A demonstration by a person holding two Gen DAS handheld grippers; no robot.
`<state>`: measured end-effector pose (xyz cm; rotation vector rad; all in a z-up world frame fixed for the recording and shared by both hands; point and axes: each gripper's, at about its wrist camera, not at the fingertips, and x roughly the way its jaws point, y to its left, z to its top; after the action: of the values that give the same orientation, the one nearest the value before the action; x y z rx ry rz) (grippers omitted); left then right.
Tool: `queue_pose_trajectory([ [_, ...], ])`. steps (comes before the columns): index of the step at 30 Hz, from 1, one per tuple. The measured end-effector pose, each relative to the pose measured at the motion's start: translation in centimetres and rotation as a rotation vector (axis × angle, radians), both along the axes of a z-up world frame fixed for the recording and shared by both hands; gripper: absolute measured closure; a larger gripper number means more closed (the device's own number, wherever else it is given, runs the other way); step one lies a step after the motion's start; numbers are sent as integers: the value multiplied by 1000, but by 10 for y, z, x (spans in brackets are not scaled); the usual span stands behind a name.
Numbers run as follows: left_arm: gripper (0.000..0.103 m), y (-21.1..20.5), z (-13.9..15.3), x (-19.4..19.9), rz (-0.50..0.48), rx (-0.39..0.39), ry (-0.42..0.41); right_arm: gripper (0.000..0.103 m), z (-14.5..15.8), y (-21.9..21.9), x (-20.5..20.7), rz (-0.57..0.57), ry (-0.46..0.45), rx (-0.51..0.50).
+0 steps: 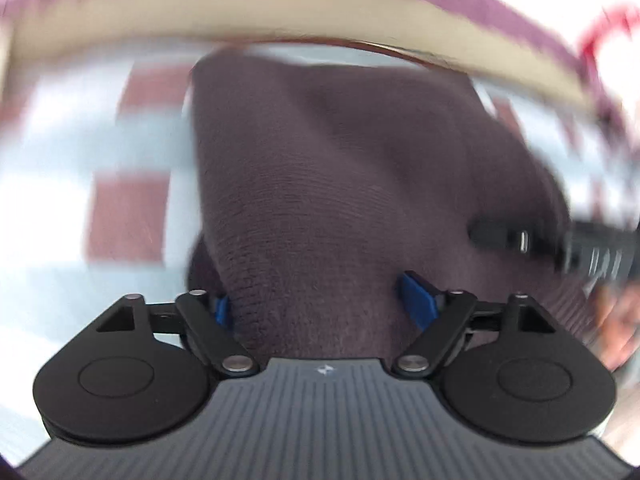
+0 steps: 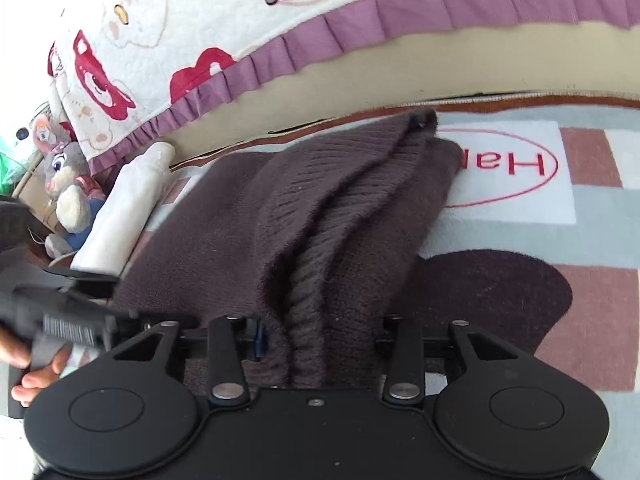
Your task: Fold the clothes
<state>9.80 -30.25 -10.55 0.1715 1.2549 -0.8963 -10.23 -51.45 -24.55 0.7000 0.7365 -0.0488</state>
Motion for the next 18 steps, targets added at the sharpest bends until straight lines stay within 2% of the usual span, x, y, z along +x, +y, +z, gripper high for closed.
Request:
queue_pose_trajectory([
  [2, 16, 12, -11, 15, 63, -66, 137, 50, -10, -8, 1, -6, 12, 118],
  [3, 14, 16, -15, 19, 92, -90, 187, 44, -17, -12, 2, 1, 24, 186],
  [4, 14, 20, -19, 20, 117, -105, 217, 43, -21, -12, 3, 11, 30, 208],
  [5, 17, 22, -20, 21, 129, -113, 227, 43, -18, -5, 3, 30, 19, 160],
  [6, 26, 20, -16, 16, 102, -98, 180, 48, -12, 4, 4, 51, 4, 97],
  [7, 42, 14, -9, 8, 47, -67, 94, 57, -6, 12, 4, 72, -12, 34],
  [8, 49, 8, 0, -3, -22, -32, -4, 60, 3, 20, 3, 97, -45, -26],
  [11, 51, -24, 20, -56, -312, 108, -385, 64, 19, 32, 1, 140, -95, -106],
  [12, 51, -31, 21, -68, -348, 135, -450, 64, 22, 35, 1, 155, -94, -144],
  [14, 55, -41, 23, -78, -328, 154, -480, 65, 23, 37, 0, 151, -80, -165],
  [18, 60, -41, 40, -85, -306, 122, -500, 66, 30, 31, -3, 128, -102, -144],
])
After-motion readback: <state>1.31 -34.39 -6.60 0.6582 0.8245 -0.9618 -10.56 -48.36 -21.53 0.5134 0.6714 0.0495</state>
